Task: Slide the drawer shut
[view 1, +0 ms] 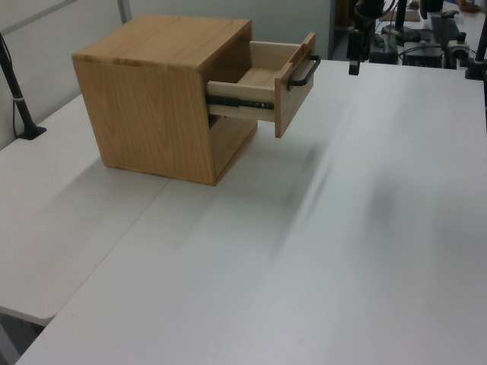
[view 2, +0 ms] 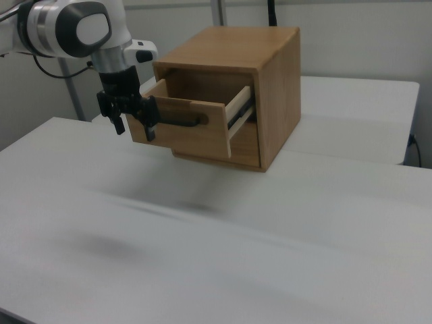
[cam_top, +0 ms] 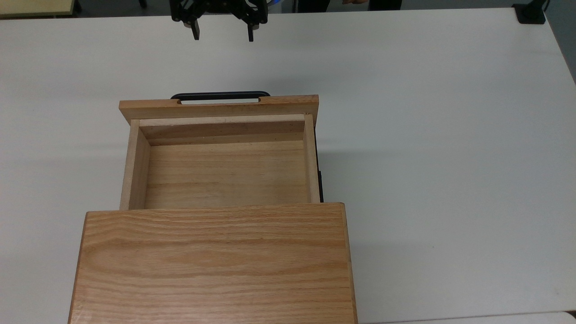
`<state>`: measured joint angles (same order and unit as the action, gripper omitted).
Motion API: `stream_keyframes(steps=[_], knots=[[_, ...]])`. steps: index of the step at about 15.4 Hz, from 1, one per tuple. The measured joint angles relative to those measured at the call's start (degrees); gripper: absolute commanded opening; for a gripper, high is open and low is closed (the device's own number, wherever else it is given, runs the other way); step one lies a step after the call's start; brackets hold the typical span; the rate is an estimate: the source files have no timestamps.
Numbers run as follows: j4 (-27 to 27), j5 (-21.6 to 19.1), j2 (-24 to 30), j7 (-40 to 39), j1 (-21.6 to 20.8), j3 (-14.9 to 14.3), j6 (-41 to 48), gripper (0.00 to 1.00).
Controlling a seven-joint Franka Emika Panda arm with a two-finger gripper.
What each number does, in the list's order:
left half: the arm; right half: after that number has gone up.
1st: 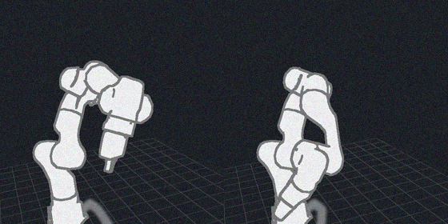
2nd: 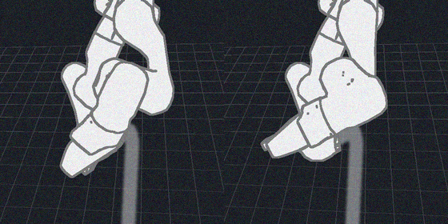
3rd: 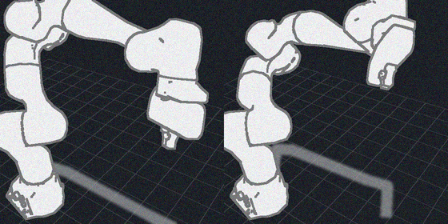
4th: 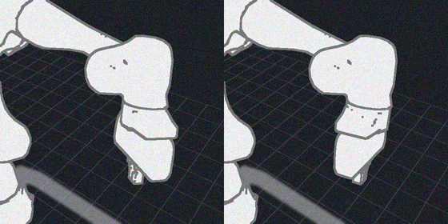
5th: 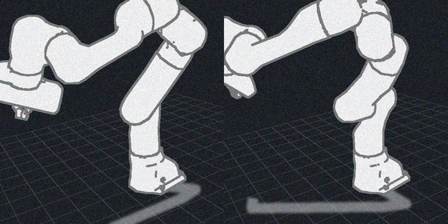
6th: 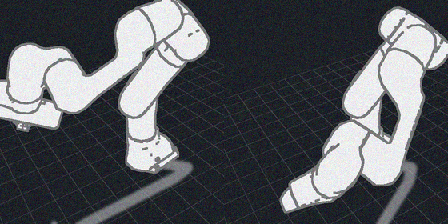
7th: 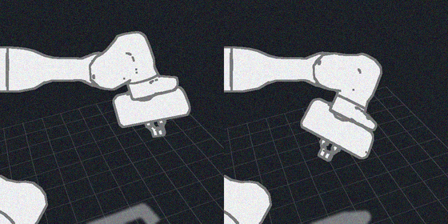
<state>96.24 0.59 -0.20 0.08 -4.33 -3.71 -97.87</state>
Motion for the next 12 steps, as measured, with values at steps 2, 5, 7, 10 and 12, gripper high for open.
stream_keyframes(steps=[2,5,7,10,12], knots=[[0.0,0.0,-0.1,-0.28,0.0,0.0,0.0,0.05],[0.0,0.0,-0.29,-2.35,0.0,0.0,0.0,0.0],[0.0,0.0,-0.65,-3.24,0.01,0.0,0.0,0.0],[-0.12,0.0,-1.58,-6.6,0.07,0.0,0.0,0.0],[-0.33,0.0,-2.22,-8.06,0.07,0.0,0.0,0.0]])
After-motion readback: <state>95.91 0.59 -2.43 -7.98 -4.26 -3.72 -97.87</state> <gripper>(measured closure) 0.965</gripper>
